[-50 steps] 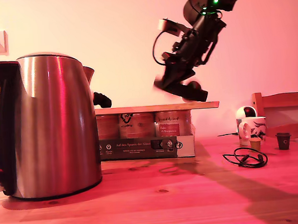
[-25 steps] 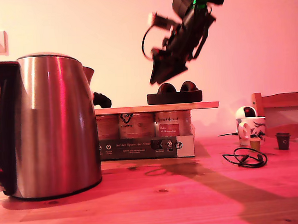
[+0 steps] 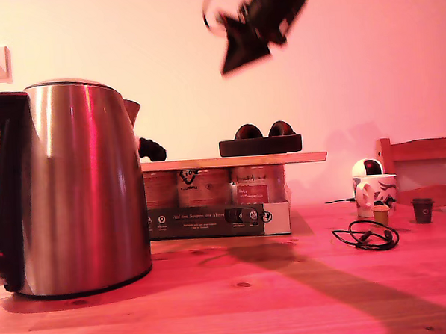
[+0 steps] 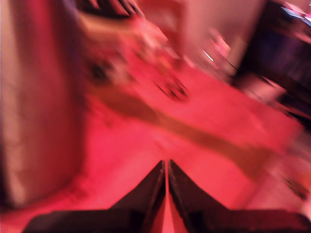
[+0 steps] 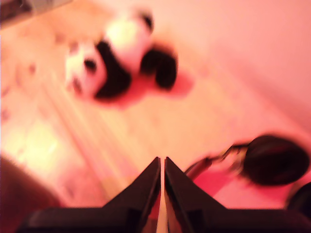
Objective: Pick up the headphones and place it on the shelf behind you
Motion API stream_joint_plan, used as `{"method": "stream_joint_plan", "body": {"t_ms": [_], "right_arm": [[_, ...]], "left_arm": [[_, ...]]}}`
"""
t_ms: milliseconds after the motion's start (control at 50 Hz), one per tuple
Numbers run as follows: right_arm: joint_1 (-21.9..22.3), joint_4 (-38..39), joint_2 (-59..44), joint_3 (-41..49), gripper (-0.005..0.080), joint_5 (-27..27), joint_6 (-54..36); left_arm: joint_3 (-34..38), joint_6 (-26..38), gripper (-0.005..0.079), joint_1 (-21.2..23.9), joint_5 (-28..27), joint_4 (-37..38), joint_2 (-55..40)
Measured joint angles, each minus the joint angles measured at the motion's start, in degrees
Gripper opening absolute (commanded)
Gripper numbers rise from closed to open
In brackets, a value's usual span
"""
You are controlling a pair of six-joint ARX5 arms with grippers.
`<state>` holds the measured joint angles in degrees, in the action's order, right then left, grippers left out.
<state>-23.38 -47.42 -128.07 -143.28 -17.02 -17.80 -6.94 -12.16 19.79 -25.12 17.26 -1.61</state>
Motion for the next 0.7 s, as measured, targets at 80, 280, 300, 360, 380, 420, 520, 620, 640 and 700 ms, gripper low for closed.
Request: {"method": "stream_joint_plan", "body": {"t_ms": [80, 280, 300, 360, 380, 420, 520, 620, 640, 700], "right_arm": [[-1.31, 0.28, 0.02, -1.38, -0.0011, 4.33, 0.5], [-3.74, 1.84, 0.33, -1.79, -0.0011, 8.87, 6.51], [-3.8, 1.92, 0.35, -1.79, -0.0011, 8.92, 8.33], [-3.93, 2.43, 0.39, -1.79, -0.0011, 9.44, 8.79], [-3.91, 2.69, 0.39, -1.79, -0.0011, 9.62, 8.79], [-3.69, 3.15, 0.39, -1.79, -0.0011, 9.94, 8.79], [-2.82, 4.94, 0.39, -1.79, -0.0011, 10.05, 8.79], [-2.1, 6.21, 0.46, -1.79, -0.0012, 10.01, 8.76], [-1.97, 6.29, 0.46, -1.79, -0.0012, 10.03, 8.74], [-1.42, 6.14, 0.57, -1.79, -0.0012, 10.08, 8.41]], "left_arm": [[0.0, 0.0, -0.0019, 0.0, 0.68, -0.02, 0.0], [0.0, 0.0, -0.0019, 0.0, 0.81, -0.17, 0.0], [0.0, 0.0, -0.0019, 0.0, 0.79, -0.2, 0.0], [0.0, 0.0, -0.0019, 0.0, 0.81, -0.2, 0.0], [0.0, 0.0, -0.0019, 0.0, 0.85, -0.2, 0.0], [0.0, 0.0, -0.0019, 0.0, 1.09, -0.2, 0.0], [0.0, 0.0, -0.0019, 0.0, 1.36, -0.2, 0.0], [0.0, 0.0, -0.0019, 0.0, 2.12, -0.2, 0.0], [0.0, 0.0, -0.0019, 0.0, 2.32, -0.17, 0.0], [0.0, 0.0, -0.0019, 0.0, 2.8, -0.17, 0.0]]}}
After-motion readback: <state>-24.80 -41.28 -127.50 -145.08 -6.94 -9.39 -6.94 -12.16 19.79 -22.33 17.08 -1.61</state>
